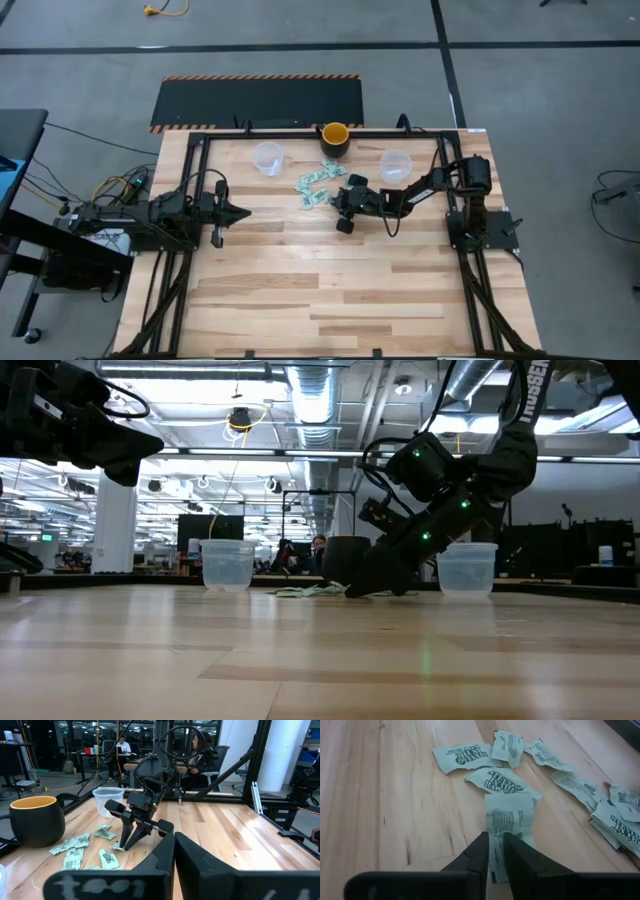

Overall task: Pick and place Stevia / Truvia into bins
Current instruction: Put the stevia packet into the right transparent container

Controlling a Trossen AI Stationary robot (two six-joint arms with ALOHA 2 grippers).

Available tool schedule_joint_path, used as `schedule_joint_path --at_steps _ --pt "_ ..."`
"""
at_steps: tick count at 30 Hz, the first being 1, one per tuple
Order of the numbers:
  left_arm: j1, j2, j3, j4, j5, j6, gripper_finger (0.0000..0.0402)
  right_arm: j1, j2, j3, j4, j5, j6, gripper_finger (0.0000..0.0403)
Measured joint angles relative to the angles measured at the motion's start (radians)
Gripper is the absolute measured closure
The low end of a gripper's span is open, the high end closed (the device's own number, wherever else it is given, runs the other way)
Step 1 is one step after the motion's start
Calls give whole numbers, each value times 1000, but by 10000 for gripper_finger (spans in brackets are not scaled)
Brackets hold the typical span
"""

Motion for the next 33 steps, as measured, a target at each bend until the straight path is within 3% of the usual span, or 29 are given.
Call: schedule_joint_path --at_steps 7,22,33 --pt "0 0 0 0 0 0 401 0 -1 0 -8 3 15 399" --pt "0 0 0 0 0 0 401 21 -7 0 -19 -27 53 402" --pt "0 0 0 0 0 0 401 33 -97 34 -158 -31 49 403"
